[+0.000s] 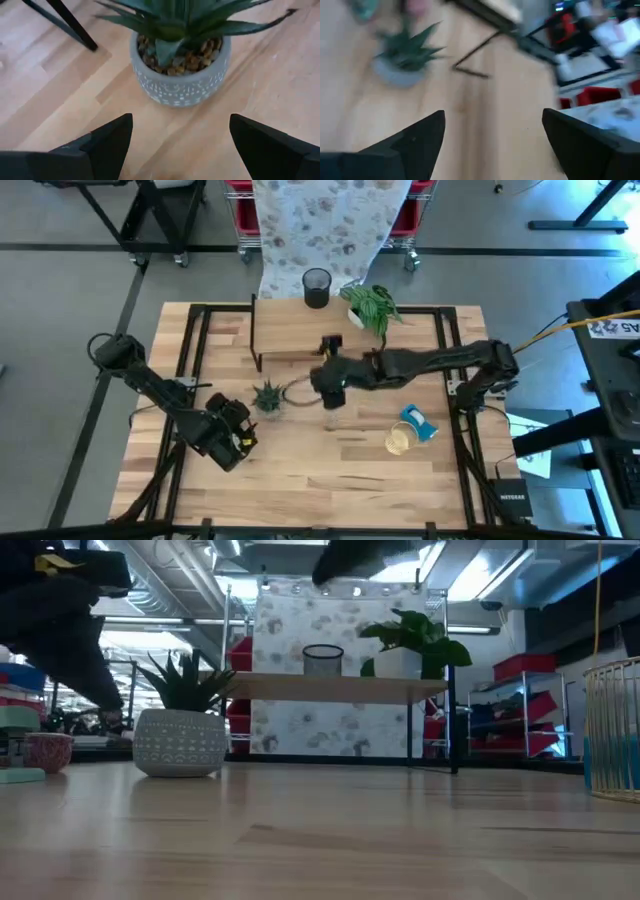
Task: Stock shelves
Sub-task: Remove the black pen holder on the shelf
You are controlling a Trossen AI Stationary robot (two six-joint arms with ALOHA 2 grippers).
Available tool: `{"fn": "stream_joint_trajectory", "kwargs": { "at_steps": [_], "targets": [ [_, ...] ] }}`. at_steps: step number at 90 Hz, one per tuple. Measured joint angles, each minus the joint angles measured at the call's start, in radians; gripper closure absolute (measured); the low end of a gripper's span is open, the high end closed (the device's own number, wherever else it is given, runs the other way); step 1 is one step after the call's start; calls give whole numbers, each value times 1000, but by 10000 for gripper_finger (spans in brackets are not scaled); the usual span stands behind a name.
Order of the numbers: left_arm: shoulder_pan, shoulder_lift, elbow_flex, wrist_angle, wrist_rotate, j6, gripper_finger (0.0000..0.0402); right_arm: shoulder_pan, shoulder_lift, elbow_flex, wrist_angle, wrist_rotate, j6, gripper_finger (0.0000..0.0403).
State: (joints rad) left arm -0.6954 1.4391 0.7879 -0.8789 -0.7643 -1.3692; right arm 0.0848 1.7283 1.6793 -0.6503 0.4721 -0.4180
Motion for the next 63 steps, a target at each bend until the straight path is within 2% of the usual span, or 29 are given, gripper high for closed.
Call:
{"fn": "stream_joint_trajectory", "kwargs": {
  "at_steps": [13,27,46,63],
  "targets": [
    [0,0,0,1,-2,17,87,-122,19,148,-9,-37,-85,84],
    [0,0,0,0,-6,18,87,-309,70,267,-79,-178,-105,84],
    [1,0,0,3,-10,35,87,-498,170,304,-147,-439,-106,84],
    [1,0,0,7,-11,47,87,-574,244,306,-105,-464,-115,84]
  ]
}}
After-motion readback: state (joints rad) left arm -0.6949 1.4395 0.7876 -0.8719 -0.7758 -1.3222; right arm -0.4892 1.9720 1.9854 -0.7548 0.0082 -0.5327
